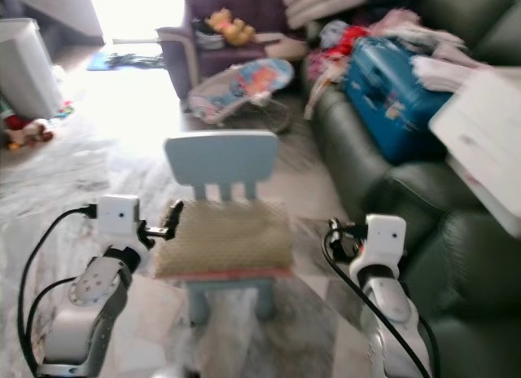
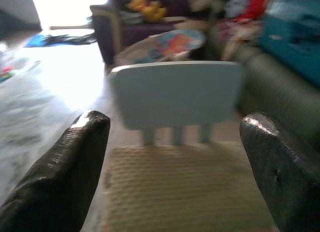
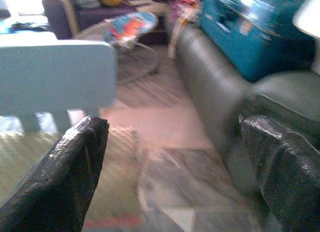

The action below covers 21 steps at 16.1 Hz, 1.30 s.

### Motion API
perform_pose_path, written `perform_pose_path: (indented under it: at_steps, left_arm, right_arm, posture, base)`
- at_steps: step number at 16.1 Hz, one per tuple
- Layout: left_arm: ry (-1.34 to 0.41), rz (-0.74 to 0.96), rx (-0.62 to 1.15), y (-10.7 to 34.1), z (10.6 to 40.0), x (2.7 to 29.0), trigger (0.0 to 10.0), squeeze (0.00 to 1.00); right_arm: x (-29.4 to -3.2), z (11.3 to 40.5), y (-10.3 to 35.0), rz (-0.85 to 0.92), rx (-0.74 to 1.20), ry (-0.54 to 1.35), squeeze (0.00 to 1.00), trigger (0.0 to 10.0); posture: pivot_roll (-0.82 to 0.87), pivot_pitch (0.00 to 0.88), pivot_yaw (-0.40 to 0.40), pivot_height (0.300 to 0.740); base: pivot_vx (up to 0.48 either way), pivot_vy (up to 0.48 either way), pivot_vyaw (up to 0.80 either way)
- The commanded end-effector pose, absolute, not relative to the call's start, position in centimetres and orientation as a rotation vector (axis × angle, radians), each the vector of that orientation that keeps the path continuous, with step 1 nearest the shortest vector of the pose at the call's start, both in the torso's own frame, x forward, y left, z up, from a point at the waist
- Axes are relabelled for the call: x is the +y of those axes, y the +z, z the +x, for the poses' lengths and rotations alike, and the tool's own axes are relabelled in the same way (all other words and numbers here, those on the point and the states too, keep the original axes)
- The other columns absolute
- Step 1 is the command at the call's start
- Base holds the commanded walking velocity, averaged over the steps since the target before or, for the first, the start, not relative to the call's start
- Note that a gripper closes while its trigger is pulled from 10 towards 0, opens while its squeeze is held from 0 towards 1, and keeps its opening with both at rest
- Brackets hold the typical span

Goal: Move the pillow to the sofa

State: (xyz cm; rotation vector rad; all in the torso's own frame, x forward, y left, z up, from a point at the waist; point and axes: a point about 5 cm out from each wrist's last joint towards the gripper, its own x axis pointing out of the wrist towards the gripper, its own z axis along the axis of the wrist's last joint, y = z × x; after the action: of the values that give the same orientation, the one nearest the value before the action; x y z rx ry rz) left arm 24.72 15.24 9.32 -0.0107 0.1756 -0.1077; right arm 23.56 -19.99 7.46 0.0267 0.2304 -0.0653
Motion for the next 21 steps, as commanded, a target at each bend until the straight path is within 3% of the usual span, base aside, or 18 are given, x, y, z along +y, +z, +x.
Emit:
perform_pose_path:
  at_steps: [1, 6, 10, 18, 21]
  left_arm:
    - [-0.078, -0.010, 0.181, 9.3, 24.7, 15.6, 10.0, 0.00]
    - [-0.062, -0.008, 0.178, 9.4, 24.7, 15.6, 10.0, 0.00]
    - [-0.046, 0.020, 0.167, 9.5, 24.8, 15.9, 10.0, 0.00]
    - [-0.014, 0.022, 0.195, 9.2, 24.6, 16.2, 10.0, 0.00]
    - [-0.010, -0.006, 0.185, 9.4, 25.1, 15.8, 10.0, 0.00]
  right_arm:
    - [-19.7, 24.0, 7.7, 0.023, 0.223, -0.040, 0.00, 10.0]
    - [-19.6, 24.3, 7.6, 0.013, 0.235, -0.018, 0.00, 10.0]
    - [-19.0, 24.3, 7.4, -0.002, 0.235, 0.024, 0.00, 10.0]
    - [-18.8, 25.0, 7.7, 0.013, 0.212, -0.005, 0.00, 10.0]
    - [-18.8, 24.7, 7.9, 0.026, 0.204, -0.004, 0.00, 10.0]
  posture:
    - [0.00, 0.000, -0.036, 0.740]
    - [0.00, 0.000, -0.040, 0.740]
    - [0.00, 0.000, -0.039, 0.740]
    - [0.01, 0.024, -0.030, 0.740]
    - [0.00, 0.015, -0.037, 0.740]
  base:
    - [0.431, 0.000, 0.00]
    - [0.185, 0.320, 0.00]
    - [0.000, 0.000, 0.00]
    - [0.000, 0.000, 0.64]
    - [0.000, 0.000, 0.00]
